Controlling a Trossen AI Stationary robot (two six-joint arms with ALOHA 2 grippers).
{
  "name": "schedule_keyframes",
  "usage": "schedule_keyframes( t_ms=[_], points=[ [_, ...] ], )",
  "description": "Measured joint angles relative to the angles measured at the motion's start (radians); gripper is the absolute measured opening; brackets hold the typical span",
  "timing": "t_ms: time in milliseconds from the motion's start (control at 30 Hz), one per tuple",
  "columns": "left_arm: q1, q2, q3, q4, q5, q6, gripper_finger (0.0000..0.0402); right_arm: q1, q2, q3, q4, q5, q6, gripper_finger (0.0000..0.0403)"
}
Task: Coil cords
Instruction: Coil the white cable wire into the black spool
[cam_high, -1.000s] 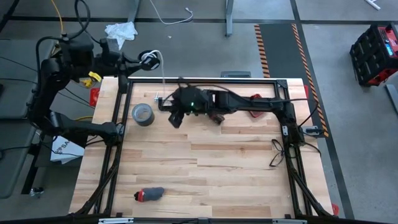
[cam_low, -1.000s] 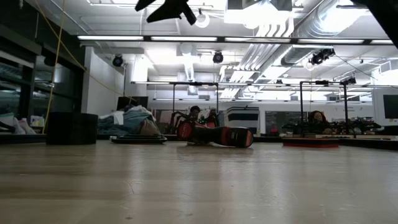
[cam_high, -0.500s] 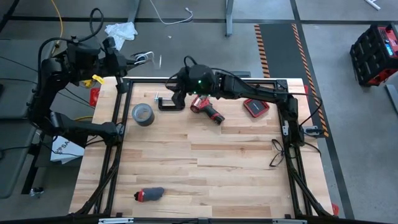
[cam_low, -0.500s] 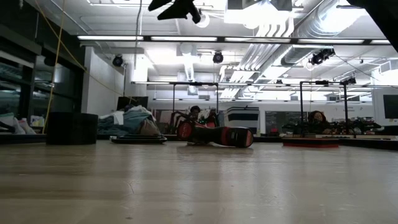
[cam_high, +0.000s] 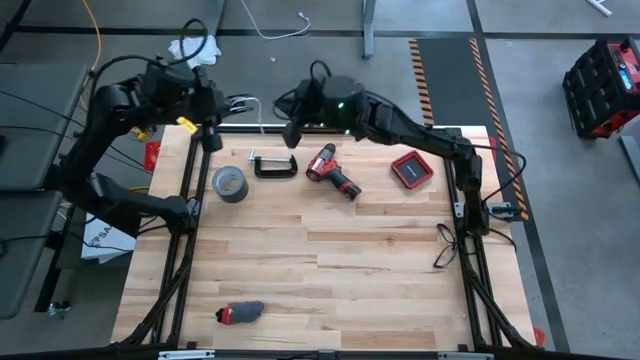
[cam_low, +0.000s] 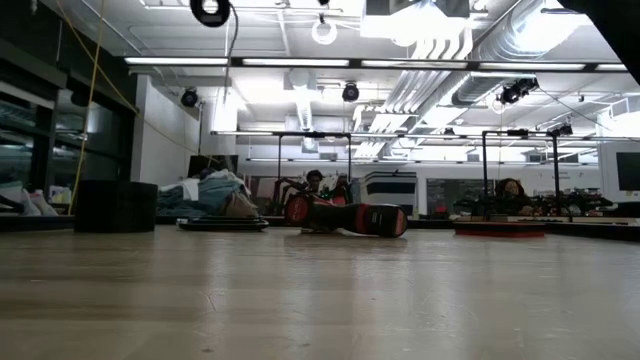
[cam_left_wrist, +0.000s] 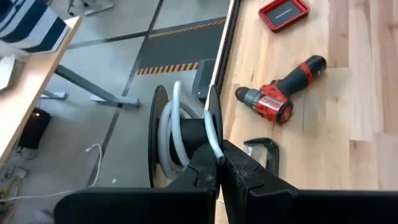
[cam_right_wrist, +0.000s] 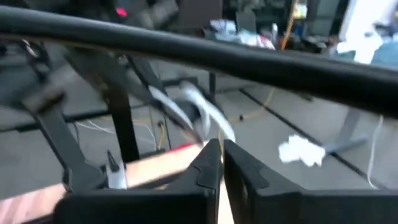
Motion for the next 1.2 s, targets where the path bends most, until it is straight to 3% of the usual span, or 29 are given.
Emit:
schedule_keyframes(
  t_ms=[167,300,400,667,900,1033,1200],
  points=[
    [-0.024,0.067,0.0,0.026,0.002,-0.002,0.0,-0.003,-0.004,0.081,-0.041,-0.069,-0.094,0.0001],
    [-0.071,0.12,0.0,0.028,-0.066,0.07,0.0,-0.009,-0.002,0.08,-0.095,-0.144,-0.108,0.0],
    [-0.105,0.152,0.0,0.047,-0.112,0.103,0.0,-0.009,0.0,0.08,-0.146,-0.16,-0.153,0.0],
    [-0.177,0.179,0.0,0.108,-0.097,0.132,0.0,-0.013,-0.001,0.079,-0.214,-0.184,-0.172,0.0],
    [-0.212,0.158,0.0,0.121,-0.132,0.173,0.0,0.002,-0.004,0.081,-0.241,-0.065,-0.249,0.0001],
    [-0.212,0.143,0.0,0.114,-0.127,0.178,0.0,0.017,-0.008,0.082,-0.29,-0.064,-0.309,0.0027],
    [-0.212,0.139,0.0,0.113,-0.121,0.191,0.0,0.05,-0.006,0.081,-0.32,-0.015,-0.324,0.0095]
  ],
)
